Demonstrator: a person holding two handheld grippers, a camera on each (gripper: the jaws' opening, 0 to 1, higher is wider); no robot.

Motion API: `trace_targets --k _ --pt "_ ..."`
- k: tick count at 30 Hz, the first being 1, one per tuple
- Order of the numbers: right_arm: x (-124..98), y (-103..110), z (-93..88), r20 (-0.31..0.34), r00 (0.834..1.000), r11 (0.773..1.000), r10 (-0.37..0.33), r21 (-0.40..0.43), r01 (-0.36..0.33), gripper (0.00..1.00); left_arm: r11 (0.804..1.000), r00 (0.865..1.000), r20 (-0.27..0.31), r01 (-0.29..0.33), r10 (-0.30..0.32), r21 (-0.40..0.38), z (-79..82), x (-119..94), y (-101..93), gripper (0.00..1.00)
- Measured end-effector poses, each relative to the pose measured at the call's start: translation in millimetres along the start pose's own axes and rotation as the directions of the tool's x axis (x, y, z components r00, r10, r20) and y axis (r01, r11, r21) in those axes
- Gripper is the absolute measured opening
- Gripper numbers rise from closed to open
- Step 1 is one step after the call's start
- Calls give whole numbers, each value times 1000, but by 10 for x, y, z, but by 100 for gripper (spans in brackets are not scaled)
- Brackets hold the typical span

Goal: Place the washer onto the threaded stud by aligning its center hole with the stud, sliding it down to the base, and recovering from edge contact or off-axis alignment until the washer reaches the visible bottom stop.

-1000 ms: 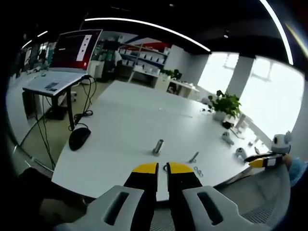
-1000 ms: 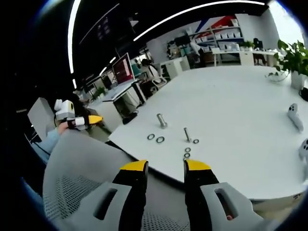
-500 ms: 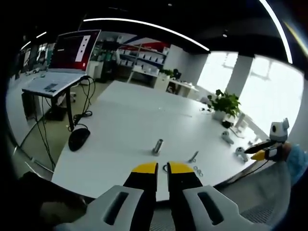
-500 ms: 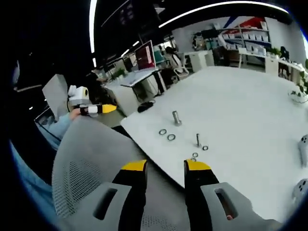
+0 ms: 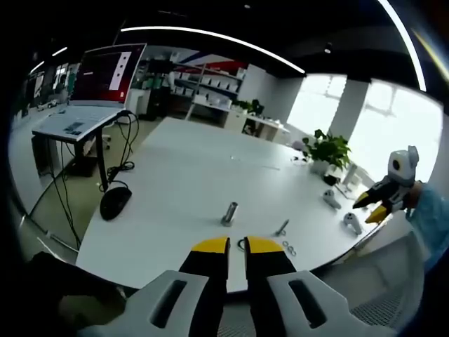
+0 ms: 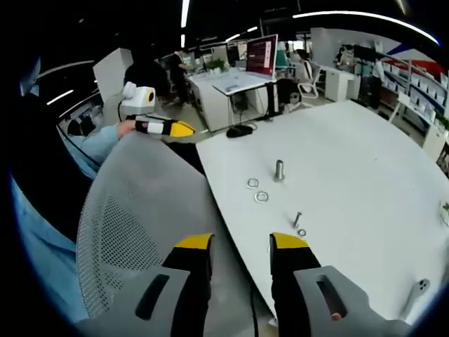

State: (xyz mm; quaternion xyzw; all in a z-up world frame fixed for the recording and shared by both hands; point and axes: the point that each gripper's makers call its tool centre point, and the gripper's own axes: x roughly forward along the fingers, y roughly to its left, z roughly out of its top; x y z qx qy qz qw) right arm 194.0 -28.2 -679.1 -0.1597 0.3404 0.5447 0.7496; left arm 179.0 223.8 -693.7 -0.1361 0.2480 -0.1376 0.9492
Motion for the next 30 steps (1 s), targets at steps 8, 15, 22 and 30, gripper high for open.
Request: trace_targets --k 8,15,22,30 --pt "12 -197 10 -51 996 996 -67 -69 64 34 1000 1000 4 -6 6 0 1 4 11 6" --pt "23 -288 61 -44 994 992 -98 -86 94 31 1000 1000 7 -8 8 -2 6 6 10 6" --pt "80 -285 19 -53 993 993 -103 -61 100 36 1000 1000 12 -8 8 -4 12 6 12 7" --pt "94 -234 -30 -52 995 995 -87 -43 84 40 1000 1000 17 -4 4 -4 20 7 8 7"
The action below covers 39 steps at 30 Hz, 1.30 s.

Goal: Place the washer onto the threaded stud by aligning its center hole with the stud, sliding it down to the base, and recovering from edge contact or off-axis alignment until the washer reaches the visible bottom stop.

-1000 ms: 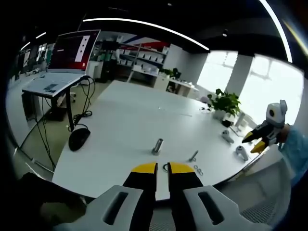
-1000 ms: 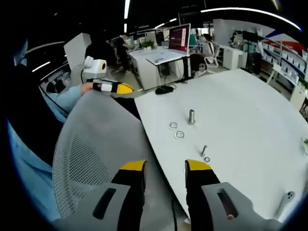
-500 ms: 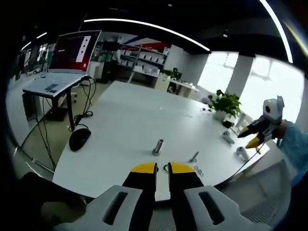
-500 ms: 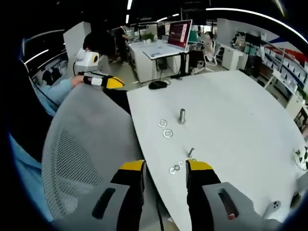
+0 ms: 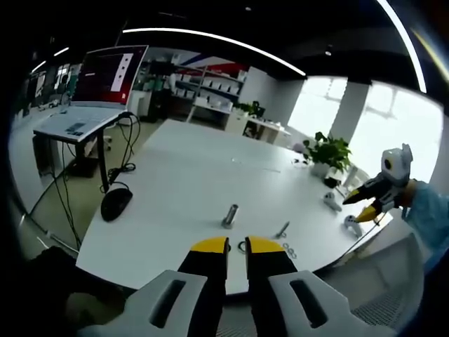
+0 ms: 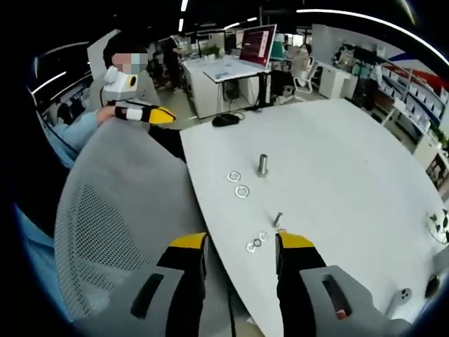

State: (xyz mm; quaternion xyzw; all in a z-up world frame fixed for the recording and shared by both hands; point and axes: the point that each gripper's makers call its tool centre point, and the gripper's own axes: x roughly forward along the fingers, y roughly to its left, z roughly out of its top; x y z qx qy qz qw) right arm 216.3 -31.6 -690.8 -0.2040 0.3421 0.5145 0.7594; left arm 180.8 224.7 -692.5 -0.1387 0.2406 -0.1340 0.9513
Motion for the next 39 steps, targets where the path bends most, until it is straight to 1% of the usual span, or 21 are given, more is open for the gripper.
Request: trace_targets --k 7,15,20,22,23,27,30,31,32,34,35,39 --pt "2 48 -31 -9 1000 1000 8 -16 -9 44 1000 1000 3 2 -2 0 5 -1 -3 7" --pt "13 24 -20 -6 1000 1000 -1 -23 1 47 1000 1000 4 2 -2 -1 2 -7 -6 7" --pt "34 -4 -17 -22 1000 999 2 -32 -3 48 1000 1000 2 3 -3 1 -3 -9 -6 7" --pt "55 -40 -30 -35 999 1000 -10 -29 9 53 1000 1000 2 3 -3 1 -2 -10 -6 7" --pt "66 -51 -47 -47 999 999 -9 -34 8 54 1000 1000 2 3 -3 1 -1 -10 -5 7" --pt "102 -85 -75 -70 997 999 -7 -42 4 54 1000 1000 3 2 -2 0 2 -12 -7 7" --pt "143 -94 -104 -95 995 998 9 -61 -15 50 1000 1000 4 2 -2 -1 4 -11 -6 6" --pt "168 -97 -114 -105 994 996 17 -80 -25 50 1000 1000 4 2 -2 -1 5 -11 -5 6" --pt "193 -74 -120 -112 993 993 38 -103 -50 51 1000 1000 5 2 -2 -1 5 -11 -5 6" --pt "238 -68 -138 -131 990 993 46 -106 -60 52 1000 1000 5 2 -2 -1 6 -11 -5 6" --pt "288 -89 -172 -162 986 990 46 -128 -67 52 1000 1000 2 2 -2 -1 4 -10 -3 6" --pt "383 -160 -234 -209 977 983 38 -167 -74 49 1000 1000 3 1 -1 -2 4 -9 -1 6"
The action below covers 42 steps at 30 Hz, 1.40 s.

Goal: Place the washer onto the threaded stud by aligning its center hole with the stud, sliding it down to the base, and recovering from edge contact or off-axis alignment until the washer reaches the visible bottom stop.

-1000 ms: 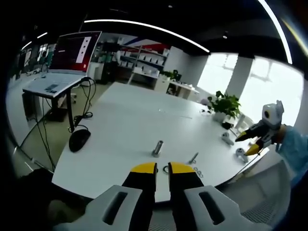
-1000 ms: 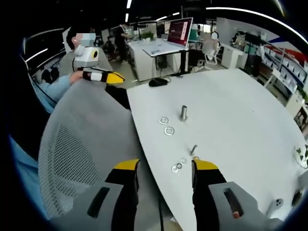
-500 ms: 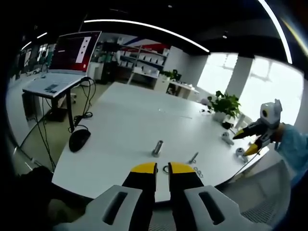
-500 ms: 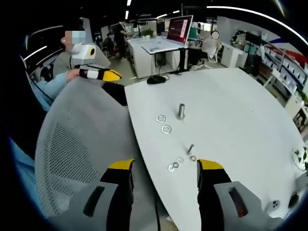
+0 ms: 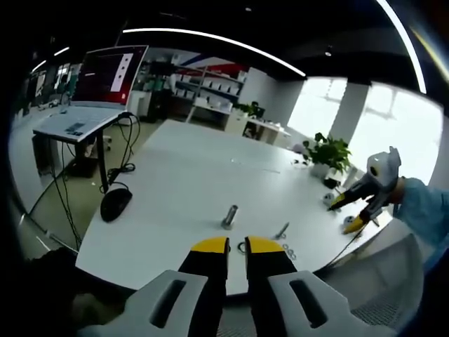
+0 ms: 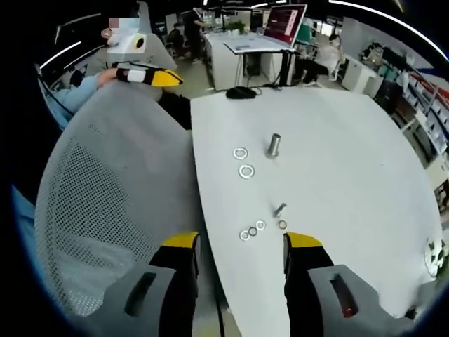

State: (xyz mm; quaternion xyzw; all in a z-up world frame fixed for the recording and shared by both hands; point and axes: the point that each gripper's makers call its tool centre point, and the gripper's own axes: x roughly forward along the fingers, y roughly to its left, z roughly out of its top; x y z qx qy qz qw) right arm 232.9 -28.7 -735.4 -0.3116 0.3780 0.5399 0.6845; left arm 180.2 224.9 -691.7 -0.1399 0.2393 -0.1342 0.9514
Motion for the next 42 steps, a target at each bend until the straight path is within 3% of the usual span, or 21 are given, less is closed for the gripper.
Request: trace_targets --k 10,18,29,37,42 --pt "205 -111 -196 -88 996 999 29 -15 -30 44 1000 1000 -1 -2 2 0 -2 3 6 6" --pt "345 -123 -487 -200 978 998 55 5 -55 38 1000 1000 -1 -2 2 0 -4 5 1 6" --pt "434 -114 -643 -262 960 995 100 4 -103 32 1000 1000 0 -1 1 -2 -1 7 4 6" --pt "498 -127 -768 -315 942 990 113 -44 -134 25 1000 1000 -2 -2 2 -2 -5 6 4 6" --pt "599 -186 -819 -308 944 991 119 -19 -131 21 1000 1000 2 -1 1 -4 -2 4 4 6"
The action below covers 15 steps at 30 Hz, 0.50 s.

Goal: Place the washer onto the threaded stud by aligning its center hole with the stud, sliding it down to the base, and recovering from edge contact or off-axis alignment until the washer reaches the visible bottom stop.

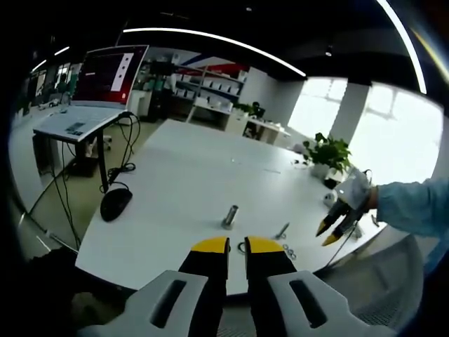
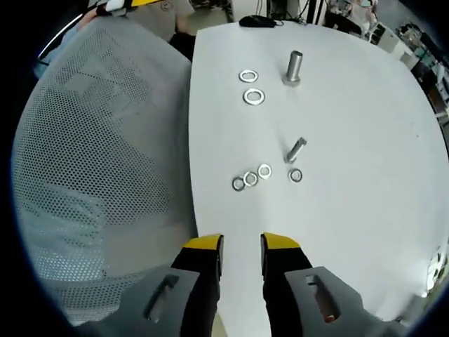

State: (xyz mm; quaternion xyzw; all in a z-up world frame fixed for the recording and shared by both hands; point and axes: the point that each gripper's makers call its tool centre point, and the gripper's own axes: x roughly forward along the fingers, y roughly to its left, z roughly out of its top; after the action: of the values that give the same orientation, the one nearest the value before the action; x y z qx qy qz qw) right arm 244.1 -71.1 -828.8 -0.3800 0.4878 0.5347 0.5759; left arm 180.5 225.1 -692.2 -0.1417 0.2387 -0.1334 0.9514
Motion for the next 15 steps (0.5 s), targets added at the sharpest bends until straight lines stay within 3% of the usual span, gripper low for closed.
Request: trace_targets --k 7,15 --pt "125 -49 7 4 1000 999 -15 33 15 20 1000 1000 2 0 0 -4 2 1 -1 6" --pt "293 32 192 25 1000 1000 -6 22 6 20 1000 1000 21 1 -1 -18 30 -5 7 6"
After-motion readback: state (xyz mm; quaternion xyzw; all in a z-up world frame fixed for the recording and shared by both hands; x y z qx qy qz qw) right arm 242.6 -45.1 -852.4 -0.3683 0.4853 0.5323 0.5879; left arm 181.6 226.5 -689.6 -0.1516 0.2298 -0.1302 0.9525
